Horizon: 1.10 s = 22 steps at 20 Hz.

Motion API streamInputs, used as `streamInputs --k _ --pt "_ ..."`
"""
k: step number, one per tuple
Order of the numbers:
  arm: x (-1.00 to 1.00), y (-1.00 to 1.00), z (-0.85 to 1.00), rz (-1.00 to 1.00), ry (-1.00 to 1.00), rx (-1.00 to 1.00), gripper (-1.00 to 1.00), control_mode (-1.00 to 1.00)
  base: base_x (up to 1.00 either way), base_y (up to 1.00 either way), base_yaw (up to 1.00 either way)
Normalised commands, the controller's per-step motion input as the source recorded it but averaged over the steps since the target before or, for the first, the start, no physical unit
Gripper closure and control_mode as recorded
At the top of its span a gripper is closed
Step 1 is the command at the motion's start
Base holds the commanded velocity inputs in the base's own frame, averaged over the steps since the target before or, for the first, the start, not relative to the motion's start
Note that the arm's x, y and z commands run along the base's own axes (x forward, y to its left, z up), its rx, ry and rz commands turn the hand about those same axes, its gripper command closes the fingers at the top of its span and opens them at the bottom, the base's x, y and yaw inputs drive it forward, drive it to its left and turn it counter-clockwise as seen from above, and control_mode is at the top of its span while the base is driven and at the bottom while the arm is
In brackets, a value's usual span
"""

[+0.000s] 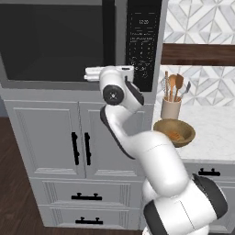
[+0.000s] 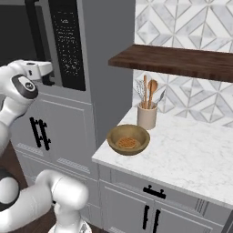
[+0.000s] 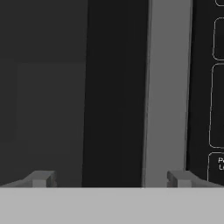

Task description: Open the microwave, place the bowl with waffle inside the microwave, then close the microwave door and turn it on.

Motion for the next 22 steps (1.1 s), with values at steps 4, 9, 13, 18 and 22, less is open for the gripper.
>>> streamInputs --k 4,9,13,18,22 --pt "0.75 0.01 0.0 -0.05 0.0 0.0 -1.0 -1.0 0.0 0.0 0.0" --pt "0.99 0.34 -0.1 0.0 0.01 0.0 -1.0 -1.0 0.0 0.0 0.0" --pt "0.98 0.64 -0.21 0.0 0.06 -0.02 1.0 -1.0 0.0 0.0 0.0" --pt "0.57 0.98 -0.27 0.05 0.03 0.0 1.0 -1.0 0.0 0.0 0.0" --pt "0.06 1.0 -0.34 0.2 0.0 0.0 1.0 -1.0 0.0 0.0 0.0"
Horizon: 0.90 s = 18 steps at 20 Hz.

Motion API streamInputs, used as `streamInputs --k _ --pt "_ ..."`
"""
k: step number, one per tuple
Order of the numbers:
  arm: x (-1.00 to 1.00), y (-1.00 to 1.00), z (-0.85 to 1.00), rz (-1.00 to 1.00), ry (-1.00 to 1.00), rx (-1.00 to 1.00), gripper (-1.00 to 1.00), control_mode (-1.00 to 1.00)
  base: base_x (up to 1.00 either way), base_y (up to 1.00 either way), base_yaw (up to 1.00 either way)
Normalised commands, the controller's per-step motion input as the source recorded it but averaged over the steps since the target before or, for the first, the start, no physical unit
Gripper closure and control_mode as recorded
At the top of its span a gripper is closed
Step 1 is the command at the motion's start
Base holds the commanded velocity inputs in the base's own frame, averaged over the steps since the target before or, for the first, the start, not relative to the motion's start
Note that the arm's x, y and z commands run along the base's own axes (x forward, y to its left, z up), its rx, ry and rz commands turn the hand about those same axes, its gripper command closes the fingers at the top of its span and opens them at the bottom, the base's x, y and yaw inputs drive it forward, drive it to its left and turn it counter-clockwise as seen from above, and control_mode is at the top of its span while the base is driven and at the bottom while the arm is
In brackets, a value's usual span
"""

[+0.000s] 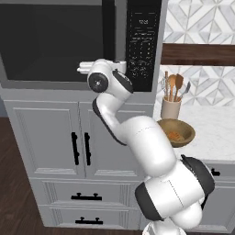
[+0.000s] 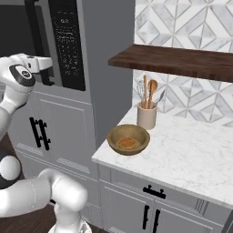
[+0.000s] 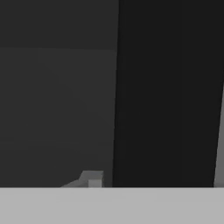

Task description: Open the microwave, place the bowl with waffle inside the microwave, then close the microwave door and turn it on.

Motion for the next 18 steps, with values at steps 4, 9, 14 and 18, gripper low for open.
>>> streamInputs --k 4,9,14,18 --pt "-0.54 1.0 -0.34 0.21 -0.01 0.0 1.0 -1.0 0.0 0.0 0.0" --pt "-0.99 1.0 -0.62 0.25 -0.15 0.0 1.0 -1.0 0.0 0.0 0.0" --pt "-1.0 1.0 -0.53 0.26 -0.05 -0.07 1.0 -1.0 0.0 0.0 0.0" --pt "-0.9 1.0 -0.19 0.26 0.04 -0.14 1.0 -1.0 0.0 0.0 0.0"
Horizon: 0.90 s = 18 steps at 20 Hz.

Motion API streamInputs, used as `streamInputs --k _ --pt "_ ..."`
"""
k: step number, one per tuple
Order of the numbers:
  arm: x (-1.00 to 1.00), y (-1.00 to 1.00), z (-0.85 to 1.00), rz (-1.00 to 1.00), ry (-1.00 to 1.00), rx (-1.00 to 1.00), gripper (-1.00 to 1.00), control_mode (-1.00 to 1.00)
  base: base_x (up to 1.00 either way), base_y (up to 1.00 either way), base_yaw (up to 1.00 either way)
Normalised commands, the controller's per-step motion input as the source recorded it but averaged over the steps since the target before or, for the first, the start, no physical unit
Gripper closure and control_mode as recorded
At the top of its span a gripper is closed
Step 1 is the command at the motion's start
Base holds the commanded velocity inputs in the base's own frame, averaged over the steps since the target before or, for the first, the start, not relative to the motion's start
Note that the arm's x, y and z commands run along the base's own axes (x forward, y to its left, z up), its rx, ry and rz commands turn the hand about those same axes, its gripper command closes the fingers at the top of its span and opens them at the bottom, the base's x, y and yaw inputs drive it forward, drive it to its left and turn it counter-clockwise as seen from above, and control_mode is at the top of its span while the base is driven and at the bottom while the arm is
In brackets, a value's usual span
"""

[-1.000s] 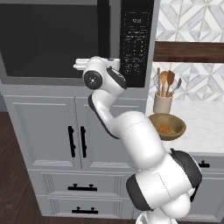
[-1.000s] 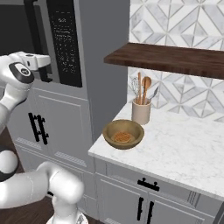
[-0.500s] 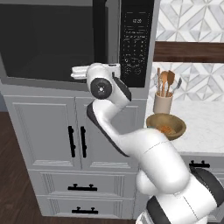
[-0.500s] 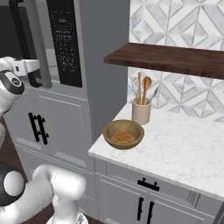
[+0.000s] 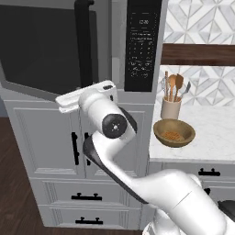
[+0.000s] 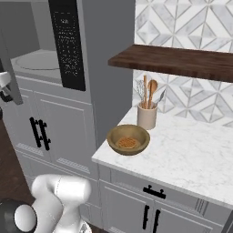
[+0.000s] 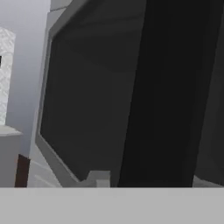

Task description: Open the microwave, place the bowl with waffle inside the microwave, then close the microwave door and turn it on.

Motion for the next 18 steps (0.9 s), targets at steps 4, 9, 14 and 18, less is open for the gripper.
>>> streamInputs --k 4,9,14,18 --pt "-0.94 1.0 0.0 0.23 0.14 -0.23 -1.0 -1.0 0.0 0.0 0.0" --pt "-1.0 0.7 0.0 0.21 0.02 -0.1 -1.0 -1.0 0.0 0.0 0.0" --pt "-1.0 -0.13 0.07 0.11 -0.08 0.06 -1.0 -1.0 0.0 0.0 0.0" --pt "-1.0 -0.18 0.2 0.0 -0.15 0.15 -1.0 -1.0 0.0 0.0 0.0"
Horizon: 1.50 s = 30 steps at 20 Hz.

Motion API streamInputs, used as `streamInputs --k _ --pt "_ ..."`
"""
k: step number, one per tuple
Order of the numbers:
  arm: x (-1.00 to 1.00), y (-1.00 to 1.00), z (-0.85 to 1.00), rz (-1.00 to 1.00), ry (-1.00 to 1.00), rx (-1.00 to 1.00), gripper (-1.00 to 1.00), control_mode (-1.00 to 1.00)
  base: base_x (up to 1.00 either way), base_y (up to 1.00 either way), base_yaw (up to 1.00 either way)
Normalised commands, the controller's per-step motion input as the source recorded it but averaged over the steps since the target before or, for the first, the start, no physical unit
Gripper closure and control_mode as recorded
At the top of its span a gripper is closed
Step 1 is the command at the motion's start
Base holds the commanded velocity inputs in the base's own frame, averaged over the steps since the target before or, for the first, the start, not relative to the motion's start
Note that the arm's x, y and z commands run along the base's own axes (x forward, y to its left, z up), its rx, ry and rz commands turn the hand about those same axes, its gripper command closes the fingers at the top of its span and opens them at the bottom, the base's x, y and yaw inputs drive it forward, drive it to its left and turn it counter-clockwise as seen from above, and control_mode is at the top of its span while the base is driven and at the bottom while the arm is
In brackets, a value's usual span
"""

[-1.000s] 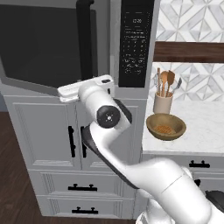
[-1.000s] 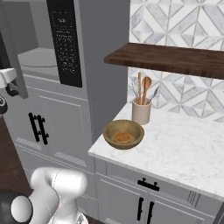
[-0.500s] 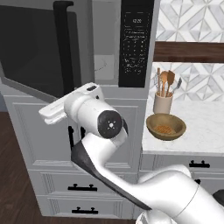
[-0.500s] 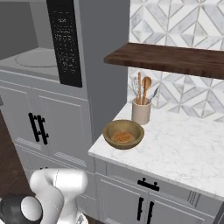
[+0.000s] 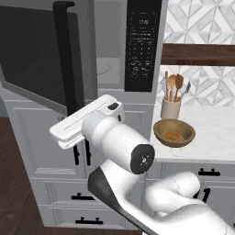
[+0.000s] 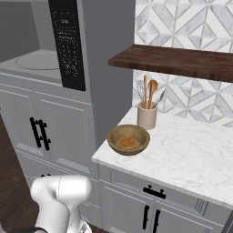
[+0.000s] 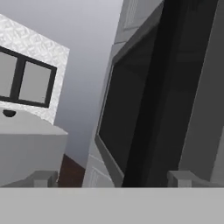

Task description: Open the microwave, place the bowl with waffle inside the microwave, then close the microwave door and turn it on.

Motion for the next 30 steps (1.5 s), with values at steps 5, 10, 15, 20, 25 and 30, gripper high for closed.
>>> streamInputs --k 5,10,15,20,25,30 --pt "-1.0 -0.55 0.35 -0.21 -0.11 0.27 -1.0 -1.0 0.0 0.0 0.0" --pt "-0.79 -0.95 0.54 -0.23 0.07 0.33 -1.0 -1.0 0.0 0.0 0.0" --pt "-0.18 -1.0 0.53 0.02 0.26 0.4 -1.0 -1.0 0.0 0.0 0.0" --pt "0.06 -0.78 0.05 0.13 0.11 0.28 -1.0 -1.0 0.0 0.0 0.0" --pt "0.0 -0.27 -0.1 0.22 0.42 0.42 -1.0 -1.0 0.0 0.0 0.0" --pt "0.0 -0.19 0.0 0.34 0.33 0.42 -1.0 -1.0 0.0 0.0 0.0"
